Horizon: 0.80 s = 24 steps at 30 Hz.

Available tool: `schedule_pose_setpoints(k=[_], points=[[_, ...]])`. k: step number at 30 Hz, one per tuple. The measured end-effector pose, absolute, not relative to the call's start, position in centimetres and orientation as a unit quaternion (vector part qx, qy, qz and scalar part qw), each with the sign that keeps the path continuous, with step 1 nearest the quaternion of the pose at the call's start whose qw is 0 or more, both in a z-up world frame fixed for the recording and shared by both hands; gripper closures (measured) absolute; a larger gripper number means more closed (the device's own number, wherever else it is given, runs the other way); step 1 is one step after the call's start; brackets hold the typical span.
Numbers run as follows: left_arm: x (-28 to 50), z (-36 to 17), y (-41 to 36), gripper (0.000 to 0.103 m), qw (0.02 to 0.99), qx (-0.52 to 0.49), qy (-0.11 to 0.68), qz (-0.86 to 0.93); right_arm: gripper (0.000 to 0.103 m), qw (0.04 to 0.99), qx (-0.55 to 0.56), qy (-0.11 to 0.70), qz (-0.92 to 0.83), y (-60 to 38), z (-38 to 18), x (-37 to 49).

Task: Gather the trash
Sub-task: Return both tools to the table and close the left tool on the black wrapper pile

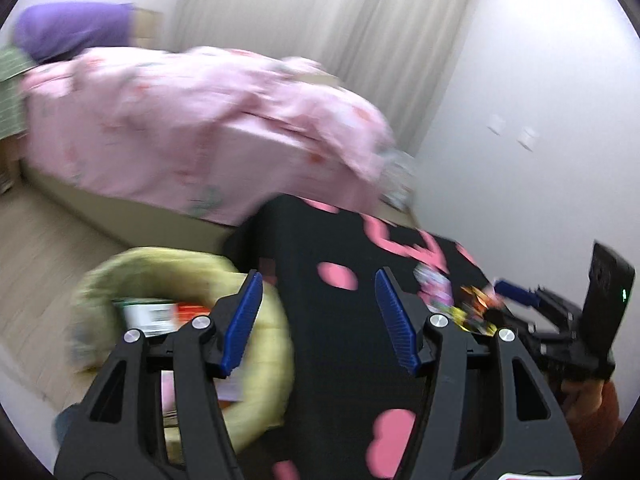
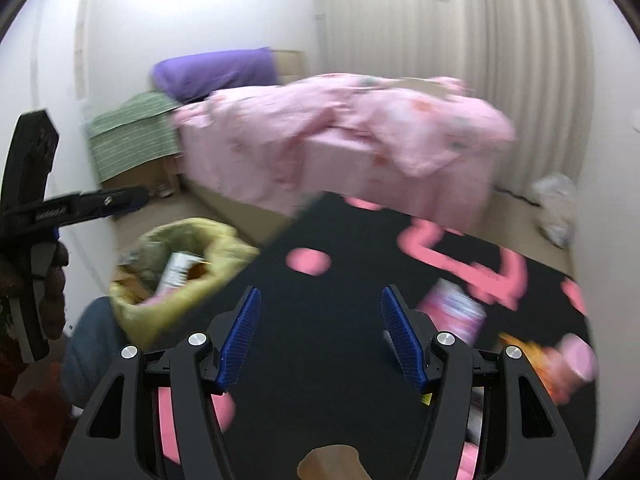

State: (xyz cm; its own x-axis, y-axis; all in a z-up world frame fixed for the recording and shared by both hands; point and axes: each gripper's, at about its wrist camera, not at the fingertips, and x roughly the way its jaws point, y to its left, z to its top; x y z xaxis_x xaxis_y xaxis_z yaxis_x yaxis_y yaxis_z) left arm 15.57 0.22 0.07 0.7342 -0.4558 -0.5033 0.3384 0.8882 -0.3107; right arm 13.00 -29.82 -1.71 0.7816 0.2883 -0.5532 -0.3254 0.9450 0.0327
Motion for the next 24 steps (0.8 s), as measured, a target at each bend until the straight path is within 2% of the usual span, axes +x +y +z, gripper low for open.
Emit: schedule_pose_setpoints(k=[8,15,20,24], points=[[18.0,-2.3,-15.8,0.047,0.856,0.018,0.342,-0.387,0.044,0.952,0.008,0.306,0.014,-43.1,-4.0,9.7],[20.6,-4.4,-27.8,0.047,0.799,0.08,0.378,-0.462,0.044,0.933,0.066,0.349,-0.063,-48.6,-7.6,8.9],[23.8,-7.4,-32.7,0.047,0.786,0.074,0.438,-0.431,0.044,0.935,0.074,0.341,-0.064,-49.0,-8.8,9.1],[24.4,-8.5,-33.6,0.047,0.786,0.072,0.452,-0.416,0.044,0.938,0.09,0.332,-0.035,-49.0,-8.8,9.4]])
